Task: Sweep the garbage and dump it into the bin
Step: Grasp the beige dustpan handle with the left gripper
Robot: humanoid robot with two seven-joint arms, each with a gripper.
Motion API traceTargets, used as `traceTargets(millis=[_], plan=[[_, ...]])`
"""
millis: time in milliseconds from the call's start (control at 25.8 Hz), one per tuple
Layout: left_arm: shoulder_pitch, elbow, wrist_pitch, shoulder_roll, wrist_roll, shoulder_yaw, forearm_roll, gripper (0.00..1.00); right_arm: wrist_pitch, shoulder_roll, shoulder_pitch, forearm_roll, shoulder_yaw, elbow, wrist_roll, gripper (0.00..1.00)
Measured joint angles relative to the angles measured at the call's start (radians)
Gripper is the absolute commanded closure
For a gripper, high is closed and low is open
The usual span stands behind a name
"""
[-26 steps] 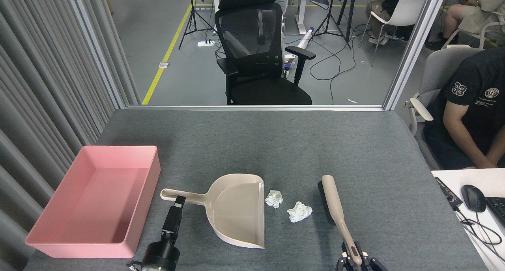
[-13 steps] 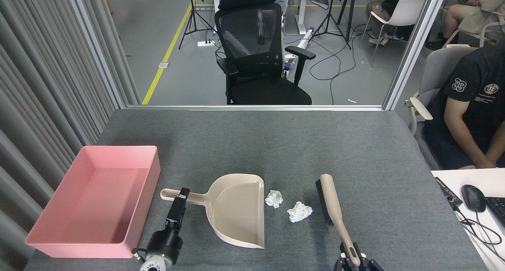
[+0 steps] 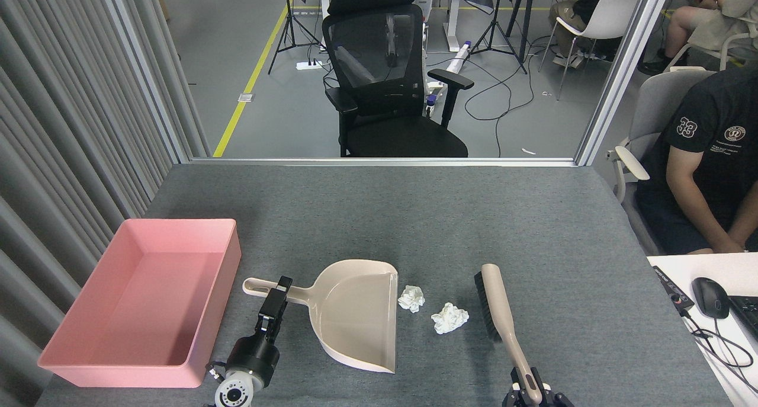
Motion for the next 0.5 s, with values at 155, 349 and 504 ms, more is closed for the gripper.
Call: traceTargets(millis=[155, 349, 504], plan=[[-0.013, 0.036, -0.003, 0.0, -0.017, 0.022, -0.001, 0.38, 0.0, 0.003, 0.002, 0.0, 0.0, -0.006, -0.007, 0.94], [-0.04, 0.09, -0.011, 0.007, -0.013, 0.037, -0.002, 0.36, 0.0, 0.004, 0.01, 0.0, 0.0, -0.011, -0.02, 0.94], [-0.064, 0.12, -0.015, 0.009, 0.002, 0.046, -0.003, 0.35, 0.0, 0.004, 0.014, 0.0, 0.0, -0.014, -0.022, 0.93]])
